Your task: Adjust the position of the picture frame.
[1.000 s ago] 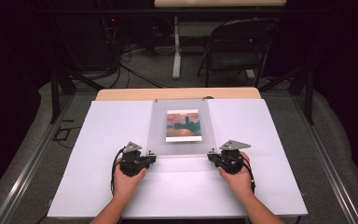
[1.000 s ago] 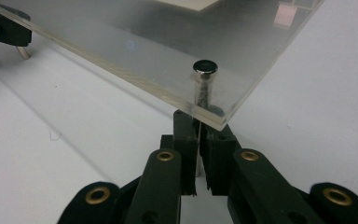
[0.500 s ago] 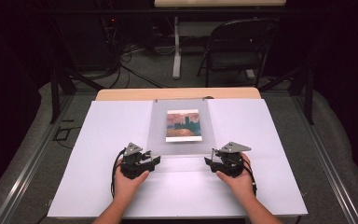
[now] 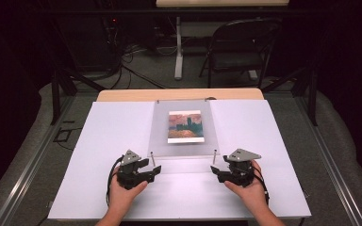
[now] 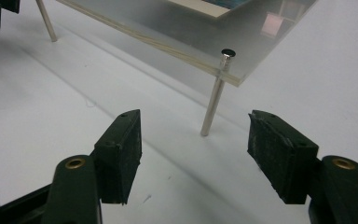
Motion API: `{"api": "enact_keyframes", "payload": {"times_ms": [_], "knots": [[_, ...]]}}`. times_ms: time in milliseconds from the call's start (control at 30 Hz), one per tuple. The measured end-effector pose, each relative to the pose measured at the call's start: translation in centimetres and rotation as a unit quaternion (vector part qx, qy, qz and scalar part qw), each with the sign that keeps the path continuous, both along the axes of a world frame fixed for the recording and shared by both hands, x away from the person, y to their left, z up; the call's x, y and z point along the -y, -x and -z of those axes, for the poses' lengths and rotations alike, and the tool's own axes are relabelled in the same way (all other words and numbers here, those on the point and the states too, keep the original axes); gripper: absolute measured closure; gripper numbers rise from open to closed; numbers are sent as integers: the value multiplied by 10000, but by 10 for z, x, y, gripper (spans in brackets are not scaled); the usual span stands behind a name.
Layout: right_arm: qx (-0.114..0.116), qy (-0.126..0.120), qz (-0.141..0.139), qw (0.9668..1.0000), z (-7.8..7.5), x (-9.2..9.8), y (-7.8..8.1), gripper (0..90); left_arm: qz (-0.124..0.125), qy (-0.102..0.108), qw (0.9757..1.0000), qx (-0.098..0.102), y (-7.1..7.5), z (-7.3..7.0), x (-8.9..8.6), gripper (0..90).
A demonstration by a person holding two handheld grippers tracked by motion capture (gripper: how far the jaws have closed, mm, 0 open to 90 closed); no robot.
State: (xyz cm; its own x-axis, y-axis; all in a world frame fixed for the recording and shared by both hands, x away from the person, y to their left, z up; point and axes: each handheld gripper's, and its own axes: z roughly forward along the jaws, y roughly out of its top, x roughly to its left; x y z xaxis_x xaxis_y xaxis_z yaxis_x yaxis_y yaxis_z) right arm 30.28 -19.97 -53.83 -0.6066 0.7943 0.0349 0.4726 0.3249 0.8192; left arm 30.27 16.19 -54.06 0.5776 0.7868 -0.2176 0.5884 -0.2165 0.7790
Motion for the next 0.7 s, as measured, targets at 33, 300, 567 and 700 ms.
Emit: {"api": "enact_keyframes", "payload": {"times_ms": [33, 300, 567, 700], "knots": [[1, -18, -10, 10000, -1, 2, 3, 347, 4, 2, 10000, 27, 2, -1, -1, 373], [30, -248, 82, 9997, -9, 17, 15, 352, -55, 74, 9998, 178, 11, -9, -15, 374], [156, -380, 97, 9991, -19, 25, 15, 375, -145, 198, 9992, 329, 13, -22, -28, 411], [85, -554, 132, 9983, -23, 30, 9, 392, -212, 268, 9989, 326, 5, -26, -33, 419]]}}
